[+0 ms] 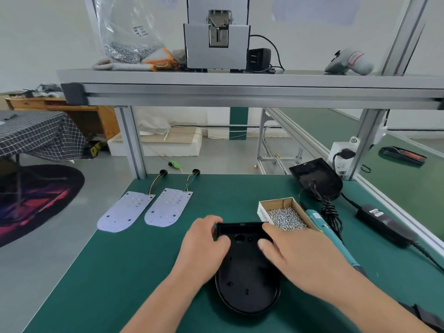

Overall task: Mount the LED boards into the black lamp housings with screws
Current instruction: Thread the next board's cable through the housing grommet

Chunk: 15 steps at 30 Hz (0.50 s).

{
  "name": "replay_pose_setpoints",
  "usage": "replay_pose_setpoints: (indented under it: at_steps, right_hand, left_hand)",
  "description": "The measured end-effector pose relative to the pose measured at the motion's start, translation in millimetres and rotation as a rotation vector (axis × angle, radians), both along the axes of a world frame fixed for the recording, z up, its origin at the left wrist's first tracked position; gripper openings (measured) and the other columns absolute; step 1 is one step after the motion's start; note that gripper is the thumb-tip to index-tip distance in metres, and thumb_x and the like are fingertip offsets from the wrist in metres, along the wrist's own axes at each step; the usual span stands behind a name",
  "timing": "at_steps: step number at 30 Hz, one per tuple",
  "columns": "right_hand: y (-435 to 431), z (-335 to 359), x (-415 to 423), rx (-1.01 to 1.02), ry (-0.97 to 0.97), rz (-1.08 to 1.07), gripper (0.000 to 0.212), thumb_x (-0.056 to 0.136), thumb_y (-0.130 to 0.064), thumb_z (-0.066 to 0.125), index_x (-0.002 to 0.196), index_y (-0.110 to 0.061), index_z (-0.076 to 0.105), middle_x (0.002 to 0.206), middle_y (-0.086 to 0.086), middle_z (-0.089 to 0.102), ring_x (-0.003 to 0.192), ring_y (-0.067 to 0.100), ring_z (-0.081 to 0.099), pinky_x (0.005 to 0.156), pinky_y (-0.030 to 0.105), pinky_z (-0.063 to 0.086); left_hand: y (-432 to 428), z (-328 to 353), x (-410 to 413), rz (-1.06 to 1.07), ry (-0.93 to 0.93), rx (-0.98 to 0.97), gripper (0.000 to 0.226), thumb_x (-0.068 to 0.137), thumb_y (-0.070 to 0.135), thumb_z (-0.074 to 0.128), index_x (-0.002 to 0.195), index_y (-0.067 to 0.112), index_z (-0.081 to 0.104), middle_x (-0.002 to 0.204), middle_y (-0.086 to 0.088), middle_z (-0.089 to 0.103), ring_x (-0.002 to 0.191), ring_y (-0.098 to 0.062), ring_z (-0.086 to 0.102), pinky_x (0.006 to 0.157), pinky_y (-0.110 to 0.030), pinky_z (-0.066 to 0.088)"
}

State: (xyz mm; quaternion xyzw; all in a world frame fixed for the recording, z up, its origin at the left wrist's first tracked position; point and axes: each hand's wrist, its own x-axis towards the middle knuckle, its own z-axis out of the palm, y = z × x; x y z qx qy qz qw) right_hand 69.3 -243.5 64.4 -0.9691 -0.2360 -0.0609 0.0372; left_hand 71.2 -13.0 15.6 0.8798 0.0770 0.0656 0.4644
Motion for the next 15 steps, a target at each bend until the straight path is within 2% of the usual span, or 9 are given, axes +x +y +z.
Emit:
replay_pose_setpoints:
  at_steps: [4, 5, 8, 10, 13, 15]
  right_hand:
    - [-4, -3, 8, 0.061, 0.052, -0.047, 0.029, 0.108, -0.047, 0.024, 0.088, -0.031, 0.039, 0.072, -0.005, 0.061, 0.067, 0.014, 0.060, 0.069, 0.040, 0.053]
    - [-4, -3, 12, 0.062, 0.059, -0.060, 0.030, 0.108, -0.044, 0.026, 0.086, -0.029, 0.041, 0.072, -0.005, 0.061, 0.067, 0.013, 0.061, 0.071, 0.039, 0.053]
    - [-3, 3, 24, 0.108, 0.128, -0.093, 0.036, 0.106, -0.038, 0.033, 0.076, -0.023, 0.046, 0.065, -0.004, 0.059, 0.066, 0.009, 0.061, 0.071, 0.036, 0.051]
    - [3, 10, 37, 0.179, 0.142, -0.103, 0.035, 0.103, -0.037, 0.037, 0.074, -0.020, 0.047, 0.065, -0.003, 0.057, 0.067, 0.012, 0.058, 0.064, 0.030, 0.045]
    - [32, 25, 71, 0.306, 0.145, -0.044, 0.028, 0.102, -0.034, 0.044, 0.080, -0.021, 0.056, 0.075, -0.005, 0.065, 0.074, 0.013, 0.062, 0.071, 0.035, 0.052]
    - [64, 31, 103, 0.342, 0.178, 0.028, 0.025, 0.102, -0.029, 0.048, 0.087, -0.020, 0.065, 0.083, -0.004, 0.071, 0.079, 0.015, 0.068, 0.076, 0.037, 0.055]
  left_hand:
    - [-2, 0, -5, -0.029, -0.003, 0.016, 0.023, 0.079, 0.031, 0.055, 0.100, 0.039, 0.061, 0.088, 0.010, 0.062, 0.072, -0.004, 0.059, 0.063, -0.020, 0.043]
    - [-2, 0, -5, -0.026, -0.006, 0.016, 0.025, 0.081, 0.031, 0.056, 0.104, 0.038, 0.061, 0.093, 0.011, 0.063, 0.076, -0.005, 0.059, 0.067, -0.021, 0.045]
    - [-2, -2, -5, -0.018, -0.003, -0.008, 0.045, 0.090, 0.036, 0.058, 0.135, 0.036, 0.056, 0.113, 0.014, 0.060, 0.087, -0.009, 0.055, 0.084, -0.027, 0.047]
    - [-3, -3, -6, -0.007, -0.049, -0.041, 0.039, 0.096, 0.042, 0.059, 0.135, 0.039, 0.056, 0.121, 0.018, 0.060, 0.089, -0.008, 0.057, 0.090, -0.028, 0.049]
    - [-3, -3, -4, 0.085, -0.129, -0.144, 0.006, 0.100, 0.043, 0.060, 0.106, 0.043, 0.062, 0.106, 0.020, 0.068, 0.087, -0.001, 0.062, 0.084, -0.022, 0.049]
    - [-2, -5, -1, 0.139, -0.156, -0.260, 0.011, 0.101, 0.041, 0.057, 0.096, 0.042, 0.066, 0.084, 0.021, 0.068, 0.070, -0.001, 0.058, 0.067, -0.016, 0.045]
